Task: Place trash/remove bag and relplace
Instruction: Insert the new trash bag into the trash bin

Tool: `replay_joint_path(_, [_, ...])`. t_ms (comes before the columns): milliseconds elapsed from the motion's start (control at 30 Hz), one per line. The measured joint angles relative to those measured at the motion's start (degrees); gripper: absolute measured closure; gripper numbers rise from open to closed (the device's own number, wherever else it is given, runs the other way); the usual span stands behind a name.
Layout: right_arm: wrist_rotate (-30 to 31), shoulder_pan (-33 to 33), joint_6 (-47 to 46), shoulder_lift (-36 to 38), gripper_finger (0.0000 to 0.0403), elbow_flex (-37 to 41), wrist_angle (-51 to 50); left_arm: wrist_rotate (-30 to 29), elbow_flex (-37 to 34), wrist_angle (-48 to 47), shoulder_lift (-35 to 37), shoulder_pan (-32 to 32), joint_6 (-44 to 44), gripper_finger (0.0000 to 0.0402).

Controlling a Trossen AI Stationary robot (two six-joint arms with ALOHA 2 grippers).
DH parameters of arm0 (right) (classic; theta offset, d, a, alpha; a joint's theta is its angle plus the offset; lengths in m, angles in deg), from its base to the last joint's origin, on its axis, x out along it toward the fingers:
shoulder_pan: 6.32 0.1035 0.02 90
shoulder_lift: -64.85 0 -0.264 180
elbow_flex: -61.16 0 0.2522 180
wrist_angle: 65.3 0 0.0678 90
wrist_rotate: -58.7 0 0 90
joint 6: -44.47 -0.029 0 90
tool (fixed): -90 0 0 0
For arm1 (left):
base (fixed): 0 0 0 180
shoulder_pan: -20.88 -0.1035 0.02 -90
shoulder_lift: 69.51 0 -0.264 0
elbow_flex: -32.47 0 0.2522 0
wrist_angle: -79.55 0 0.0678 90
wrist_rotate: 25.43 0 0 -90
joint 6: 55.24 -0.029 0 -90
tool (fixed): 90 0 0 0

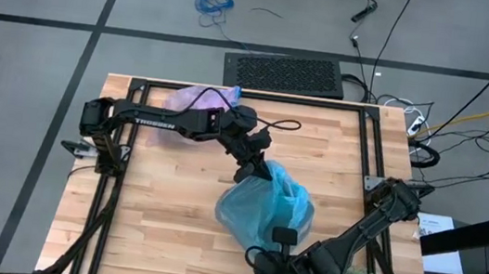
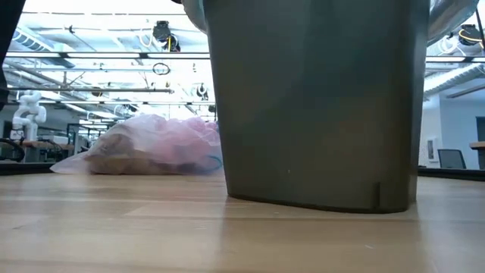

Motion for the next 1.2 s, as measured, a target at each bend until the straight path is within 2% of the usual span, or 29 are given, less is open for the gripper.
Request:
replay_joint_path(267, [0.78,-0.08,-0.03,0.14,0.0392,0.80,2.56,-0.22,-0.02,-0.05,0.00,0.00,0.24,0.0401])
replay_joint_path(600, [-2.00,1.46,-4.50,4.32,0.0282,1.19,7.33,0.30,-0.04,-0.18,-0.02,0.06,-0.08,0.0401])
replay_joint_path(733, [-1.27,2.25,-4.65,5.97,0.0254,1.17,8.32,0.30,-0.07,-0.24,-0.02,0.06,-1.12,0.0401])
replay_joint_path(1033, [-0.51,3.64,-3.31,7.98,0.0248,1.04,10.32,0.28,-0.07,-0.22,-0.04,0.06,-1.36,0.0401])
replay_joint_path(1200, [-0.46,3.59,-4.11,6.61,0.0248,1.02,4.98,0.26,-0.07,-0.19,-0.04,0.06,-1.55,0.0401])
